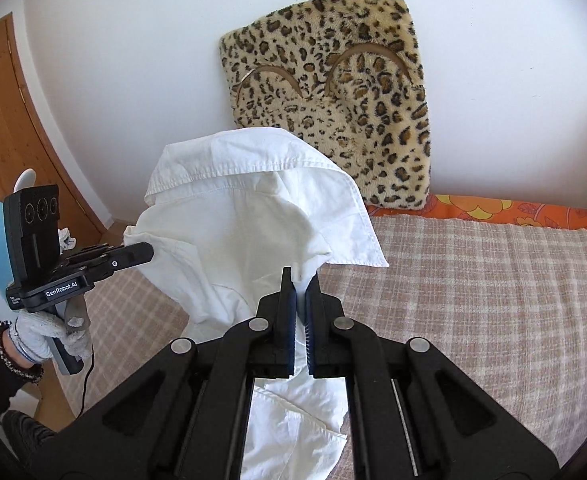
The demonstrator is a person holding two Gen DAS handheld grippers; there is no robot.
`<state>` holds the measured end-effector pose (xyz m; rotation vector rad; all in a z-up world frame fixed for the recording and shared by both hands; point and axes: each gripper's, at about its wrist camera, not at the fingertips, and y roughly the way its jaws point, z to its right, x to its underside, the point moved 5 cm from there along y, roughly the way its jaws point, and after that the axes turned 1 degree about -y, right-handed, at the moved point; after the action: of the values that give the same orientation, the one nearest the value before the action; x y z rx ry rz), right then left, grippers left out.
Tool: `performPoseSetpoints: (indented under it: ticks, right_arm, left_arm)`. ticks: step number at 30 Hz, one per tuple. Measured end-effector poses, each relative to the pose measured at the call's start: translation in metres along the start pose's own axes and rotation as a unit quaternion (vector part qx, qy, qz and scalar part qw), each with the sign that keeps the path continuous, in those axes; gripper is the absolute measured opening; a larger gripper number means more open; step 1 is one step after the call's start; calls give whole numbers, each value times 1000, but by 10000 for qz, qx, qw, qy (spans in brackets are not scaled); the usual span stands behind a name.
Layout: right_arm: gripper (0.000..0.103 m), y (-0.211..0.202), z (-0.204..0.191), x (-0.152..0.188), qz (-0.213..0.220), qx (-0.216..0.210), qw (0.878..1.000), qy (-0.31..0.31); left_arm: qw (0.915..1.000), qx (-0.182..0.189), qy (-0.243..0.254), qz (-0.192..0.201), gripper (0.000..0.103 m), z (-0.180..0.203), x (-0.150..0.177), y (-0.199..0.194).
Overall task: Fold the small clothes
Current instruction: 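Grasp the collar with both tools and fold it over toward the hem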
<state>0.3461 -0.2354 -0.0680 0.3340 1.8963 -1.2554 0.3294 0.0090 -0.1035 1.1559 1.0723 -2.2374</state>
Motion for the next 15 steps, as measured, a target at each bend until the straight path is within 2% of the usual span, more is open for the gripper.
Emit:
performPoseSetpoints:
  ticks: [7,11,15]
  right_arm:
    - [5,-35,-20,78,-38,230,9992,-313]
    - [5,-39,-25,120,-187,479,9972,-539]
    - [5,-36,-24,154,-398,865,9917,-868]
  left_arm:
    - [9990,-168,361,-225,2,29,66,-44]
    - [9976,-250,439,-476,2,34,101,-52]
    - [9933,-440,757,-753,2,39,134,-50]
